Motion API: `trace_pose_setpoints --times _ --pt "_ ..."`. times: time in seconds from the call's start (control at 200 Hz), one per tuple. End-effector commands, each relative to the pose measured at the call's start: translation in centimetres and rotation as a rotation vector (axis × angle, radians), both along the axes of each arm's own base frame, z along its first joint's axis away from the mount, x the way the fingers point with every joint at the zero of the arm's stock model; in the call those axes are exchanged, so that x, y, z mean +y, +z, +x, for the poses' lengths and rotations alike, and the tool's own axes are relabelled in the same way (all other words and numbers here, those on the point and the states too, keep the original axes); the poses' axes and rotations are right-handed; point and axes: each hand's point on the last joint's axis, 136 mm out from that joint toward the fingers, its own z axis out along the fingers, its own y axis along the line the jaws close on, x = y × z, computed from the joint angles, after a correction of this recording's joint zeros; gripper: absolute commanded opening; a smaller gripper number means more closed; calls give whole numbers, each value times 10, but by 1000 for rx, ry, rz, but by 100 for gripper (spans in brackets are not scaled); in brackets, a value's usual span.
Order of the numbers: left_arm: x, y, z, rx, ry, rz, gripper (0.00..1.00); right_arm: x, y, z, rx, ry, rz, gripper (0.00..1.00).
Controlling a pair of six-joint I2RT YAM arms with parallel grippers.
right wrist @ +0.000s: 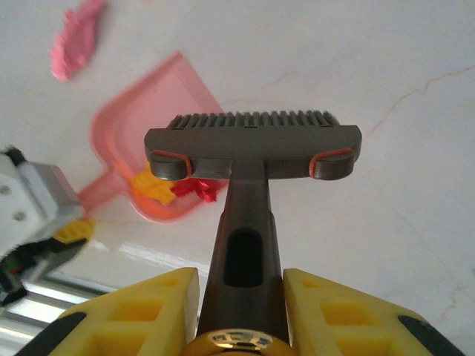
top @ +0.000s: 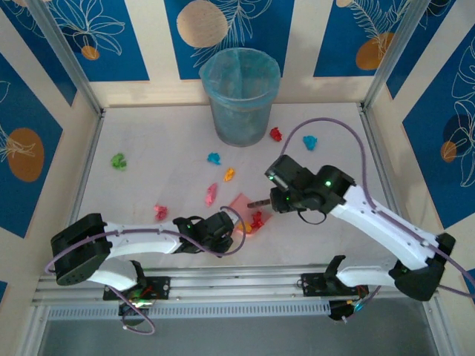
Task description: Sweep away the paper scraps from the table
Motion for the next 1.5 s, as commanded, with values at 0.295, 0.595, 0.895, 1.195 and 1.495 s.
trace_pose_setpoints --times 0.295,0.595,0.895,1.195,1.495 --pt "-3 14 -6 -23 -37 -106 0 -79 32 36 -383 -399 394 0" --pt "-3 57 -3 -52 18 -201 0 -134 -17 32 -508 -639 394 0" --pt "-8 141 19 -135 83 -196 0 -122 -56 40 -490 -610 427 0" --pt "-36 247 78 -236 154 -209 0 -95 -83 51 -473 -507 517 0" --pt "-69 311 164 -215 238 -334 0 -86 -92 55 -466 -463 510 0"
